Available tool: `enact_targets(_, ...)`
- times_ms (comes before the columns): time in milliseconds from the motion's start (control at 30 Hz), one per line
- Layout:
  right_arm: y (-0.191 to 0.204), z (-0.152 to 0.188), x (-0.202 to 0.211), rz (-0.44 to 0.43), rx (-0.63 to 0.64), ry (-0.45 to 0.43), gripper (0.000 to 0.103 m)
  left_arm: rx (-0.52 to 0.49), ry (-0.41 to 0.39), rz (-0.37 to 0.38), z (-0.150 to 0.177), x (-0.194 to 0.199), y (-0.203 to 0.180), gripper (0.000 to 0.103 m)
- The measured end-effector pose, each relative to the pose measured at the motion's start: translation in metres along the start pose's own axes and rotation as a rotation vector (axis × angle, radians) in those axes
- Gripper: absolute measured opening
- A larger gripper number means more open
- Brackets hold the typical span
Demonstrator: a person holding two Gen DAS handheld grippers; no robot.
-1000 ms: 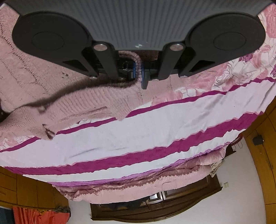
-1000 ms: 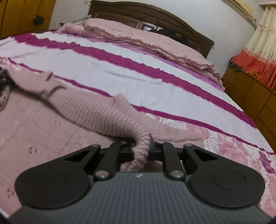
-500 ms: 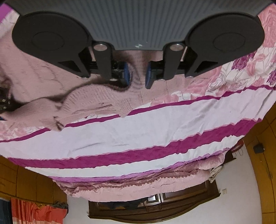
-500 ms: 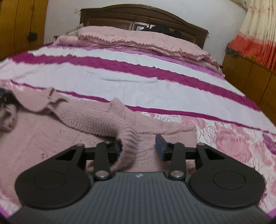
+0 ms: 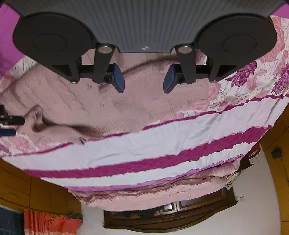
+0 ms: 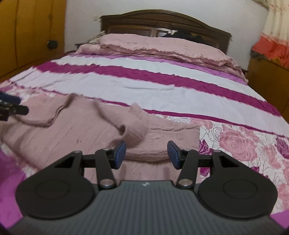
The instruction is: Fold small clothes
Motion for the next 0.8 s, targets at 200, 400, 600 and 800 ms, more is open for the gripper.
enact_targets(200,0.009,0.009,-0.003,-0.031,0.07,0.031,0.053,-0.099,0.032,0.074,0.01,-0.011,-0.016,0.056)
enact_targets(400,0.02,0.013,-0.017,0.03,0.206,0.043,0.053,-0.197,0.043,0.046,0.019,-0.04,-0.028,0.056)
enact_targets(600,0.033,0.014,-0.028,0.071,0.373,0.023,0.053,-0.214,0.009,0.07,0.015,-0.049,-0.026,0.02)
enact_targets(800,0.038,0.01,-0.034,0.072,0.434,-0.006,0.053,-0.128,-0.069,-0.026,-0.003,-0.044,0.001,0.01)
Point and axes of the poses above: each gripper's, at about its wrist camera, not at the fingertips, and x roughly against the way its jaws point, y to its left, z to its underside, the point moved 5 cm from there along -x, roughly the way its jaws point, and after that the axes turned 5 degrees about -y, right-handed, at the moved point
